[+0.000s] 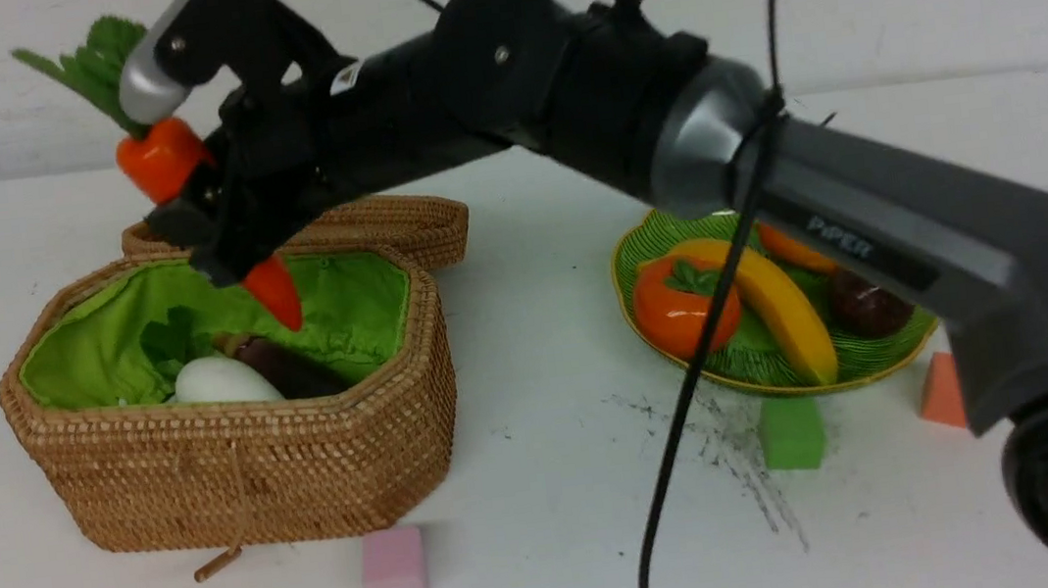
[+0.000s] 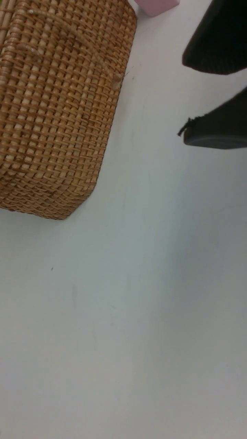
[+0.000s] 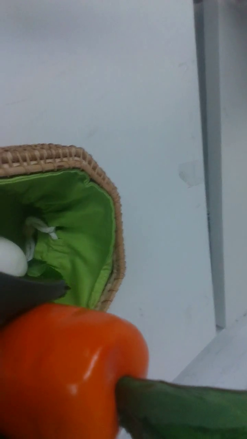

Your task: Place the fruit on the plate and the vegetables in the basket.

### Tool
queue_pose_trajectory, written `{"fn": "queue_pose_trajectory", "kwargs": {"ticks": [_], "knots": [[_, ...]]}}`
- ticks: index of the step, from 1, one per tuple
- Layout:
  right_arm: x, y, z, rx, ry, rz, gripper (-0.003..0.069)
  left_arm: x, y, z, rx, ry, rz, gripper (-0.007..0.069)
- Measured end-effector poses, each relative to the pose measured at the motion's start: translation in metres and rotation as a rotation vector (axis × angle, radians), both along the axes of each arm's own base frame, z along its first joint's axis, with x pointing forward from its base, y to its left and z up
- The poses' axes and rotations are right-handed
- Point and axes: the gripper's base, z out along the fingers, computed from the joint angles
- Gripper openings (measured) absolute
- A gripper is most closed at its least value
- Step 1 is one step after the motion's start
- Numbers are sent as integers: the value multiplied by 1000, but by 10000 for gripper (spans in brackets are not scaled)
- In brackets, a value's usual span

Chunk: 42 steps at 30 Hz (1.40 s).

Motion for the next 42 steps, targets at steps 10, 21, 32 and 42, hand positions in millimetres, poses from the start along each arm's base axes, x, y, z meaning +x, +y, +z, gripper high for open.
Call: {"fn": "queue_pose_trajectory", "kwargs": {"ticks": [10,21,32,42], "knots": [[12,-22,-1,-30,163,-130,673,0,0,0,0,0,0,238],[-26,-165,126,-146,245,-203,395,0,0,0,0,0,0,238],[-177,-306,170,-161,239,-801,-8,0,0,0,0,0,0,238],[-240,-340,14,-32,348,-1012,-8,0,0,0,0,0,0,238]]}}
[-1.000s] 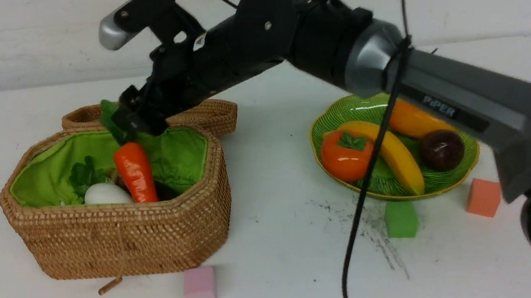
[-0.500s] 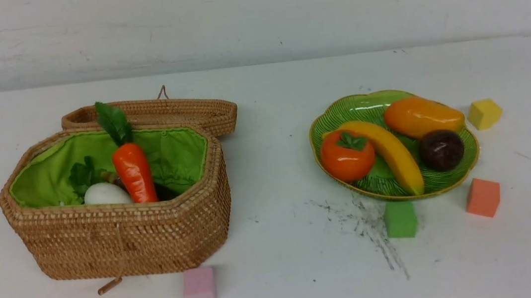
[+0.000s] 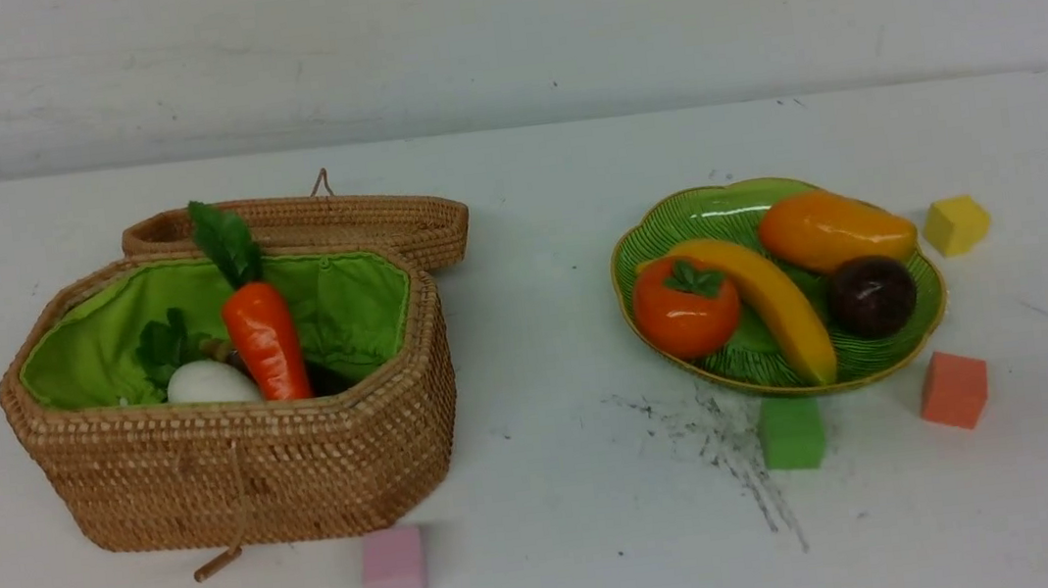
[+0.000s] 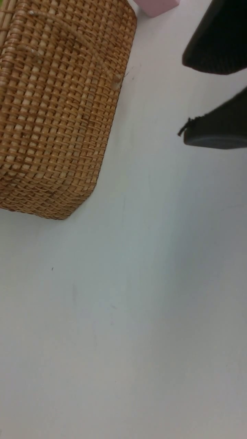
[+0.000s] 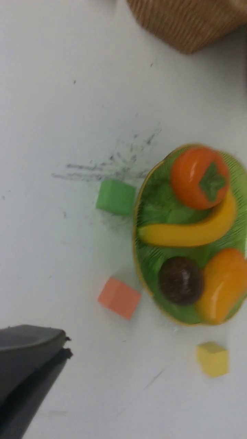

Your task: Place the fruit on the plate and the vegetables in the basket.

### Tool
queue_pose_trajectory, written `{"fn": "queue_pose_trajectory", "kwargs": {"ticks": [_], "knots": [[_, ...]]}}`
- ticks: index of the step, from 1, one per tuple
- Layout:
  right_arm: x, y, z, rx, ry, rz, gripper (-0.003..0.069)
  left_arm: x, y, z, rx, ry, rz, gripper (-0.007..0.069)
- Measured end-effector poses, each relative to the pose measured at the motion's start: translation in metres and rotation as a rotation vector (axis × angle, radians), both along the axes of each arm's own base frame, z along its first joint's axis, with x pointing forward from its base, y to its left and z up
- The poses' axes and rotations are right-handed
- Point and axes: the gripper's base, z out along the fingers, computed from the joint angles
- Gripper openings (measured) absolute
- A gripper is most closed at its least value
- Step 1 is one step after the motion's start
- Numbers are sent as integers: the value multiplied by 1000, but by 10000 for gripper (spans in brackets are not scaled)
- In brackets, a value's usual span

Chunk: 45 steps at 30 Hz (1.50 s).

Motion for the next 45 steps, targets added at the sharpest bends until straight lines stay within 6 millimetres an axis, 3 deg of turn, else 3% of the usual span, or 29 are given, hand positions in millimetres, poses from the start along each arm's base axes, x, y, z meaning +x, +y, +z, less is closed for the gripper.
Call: {"fn": "queue_pose_trajectory", "kwargs": {"ticks": [1,4,9,20,24,28,31,37,45], "knots": [[-4,-2,-15,8,-5,-16,-8,0,0,0,0,0,0,238],[-10,-5,-32,17,-23,-26,-8,0,0,0,0,0,0,238],[-13,-7,-45,8,-9,-26,-5,0,0,0,0,0,0,238],[-19,-11,-43,-5,-23,-43,-1,0,0,0,0,0,0,238],[-45,-35,-36,-15,-185,-149,3,0,0,0,0,0,0,238],[-69,-47,-54,26,-288,-269,3,0,0,0,0,0,0,238],[-89,-51,-91,108,-333,-388,6,0,0,0,0,0,0,238],[-96,-51,-154,179,-283,-488,8,0,0,0,0,0,0,238],[-94,-48,-153,61,-340,-390,15,0,0,0,0,-2,0,238]]}}
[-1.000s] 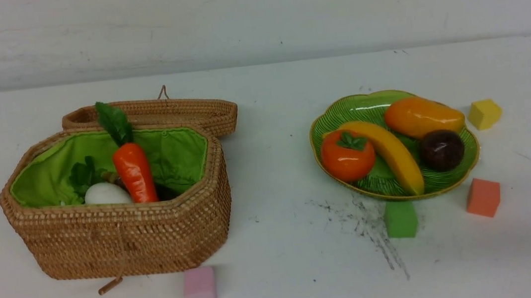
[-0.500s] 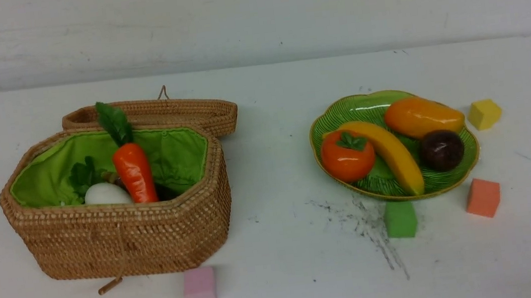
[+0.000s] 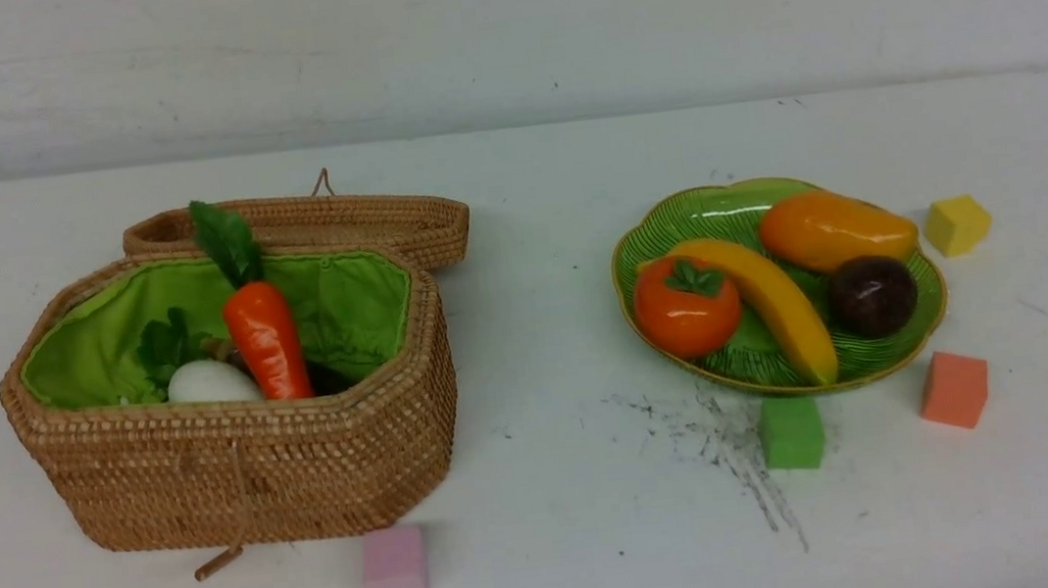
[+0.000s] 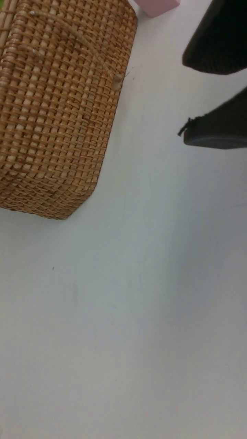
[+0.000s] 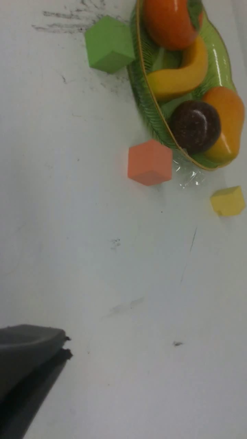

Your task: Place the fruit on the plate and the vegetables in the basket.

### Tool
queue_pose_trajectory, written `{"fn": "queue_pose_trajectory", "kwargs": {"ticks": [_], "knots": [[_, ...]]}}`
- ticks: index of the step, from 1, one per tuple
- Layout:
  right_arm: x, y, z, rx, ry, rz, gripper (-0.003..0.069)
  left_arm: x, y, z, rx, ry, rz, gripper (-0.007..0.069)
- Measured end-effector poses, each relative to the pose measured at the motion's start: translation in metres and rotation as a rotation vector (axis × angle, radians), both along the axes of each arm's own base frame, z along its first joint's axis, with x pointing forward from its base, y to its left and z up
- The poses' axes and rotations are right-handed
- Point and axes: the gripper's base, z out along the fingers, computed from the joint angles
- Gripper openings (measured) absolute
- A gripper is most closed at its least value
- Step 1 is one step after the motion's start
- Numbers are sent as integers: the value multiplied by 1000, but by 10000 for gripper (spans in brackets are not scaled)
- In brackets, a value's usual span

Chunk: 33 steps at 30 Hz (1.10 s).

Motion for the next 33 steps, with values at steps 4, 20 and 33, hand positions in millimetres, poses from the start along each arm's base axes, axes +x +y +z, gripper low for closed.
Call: {"fn": "queue_pose_trajectory", "kwargs": {"ticks": [4,20,33], "knots": [[1,3,0,10,-5,30,17,0,0,0,0,0,0,238],[1,4,0,41,-11,38,30,0,0,0,0,0,0,239],[1,4,0,41,-11,37,46,0,0,0,0,-1,-2,239]]}}
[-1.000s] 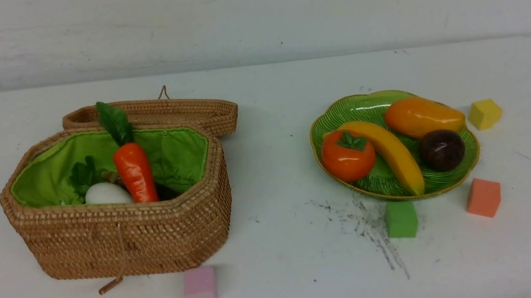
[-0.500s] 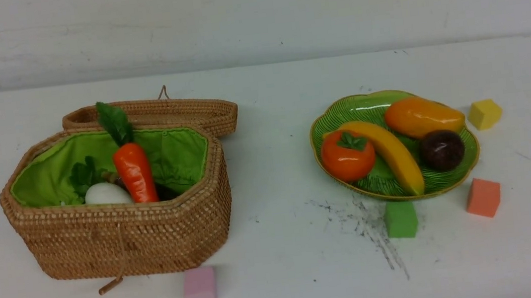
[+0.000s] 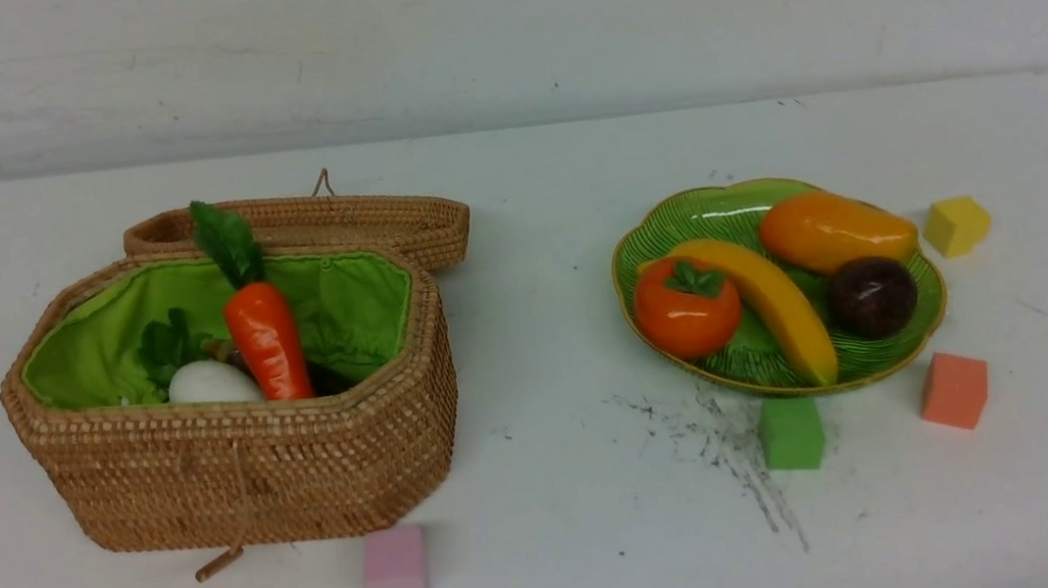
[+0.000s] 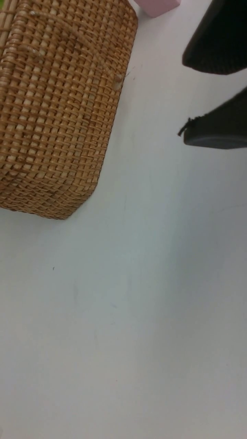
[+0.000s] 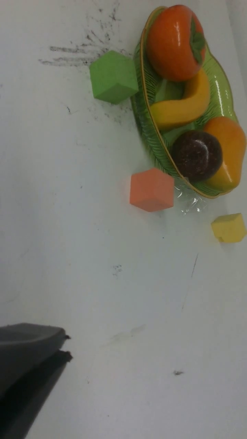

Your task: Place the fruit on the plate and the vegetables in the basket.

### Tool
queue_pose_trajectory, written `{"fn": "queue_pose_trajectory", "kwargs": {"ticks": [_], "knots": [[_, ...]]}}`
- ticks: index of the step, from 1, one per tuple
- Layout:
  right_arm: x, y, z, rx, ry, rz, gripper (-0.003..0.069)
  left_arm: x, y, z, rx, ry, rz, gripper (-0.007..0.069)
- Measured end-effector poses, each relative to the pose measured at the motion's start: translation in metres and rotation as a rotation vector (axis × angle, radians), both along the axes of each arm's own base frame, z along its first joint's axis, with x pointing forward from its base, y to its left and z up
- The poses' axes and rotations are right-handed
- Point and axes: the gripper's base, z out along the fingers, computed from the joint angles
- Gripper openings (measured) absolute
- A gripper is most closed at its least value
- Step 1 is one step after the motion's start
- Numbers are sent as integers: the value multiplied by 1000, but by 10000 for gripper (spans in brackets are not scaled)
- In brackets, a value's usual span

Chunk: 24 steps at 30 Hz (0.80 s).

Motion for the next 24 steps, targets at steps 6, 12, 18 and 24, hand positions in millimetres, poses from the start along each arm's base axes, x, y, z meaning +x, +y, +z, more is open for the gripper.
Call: {"fn": "queue_pose_trajectory", "kwargs": {"ticks": [6,12,18,24], "knots": [[0,0,0,1,0,0,56,0,-4,0,0,-1,-75,239],[0,0,0,1,0,0,63,0,-6,0,0,-2,-111,239],[0,0,0,1,0,0,69,0,-6,0,0,-3,-111,239],[0,0,0,1,0,0,71,0,-6,0,0,-3,-111,239]]}}
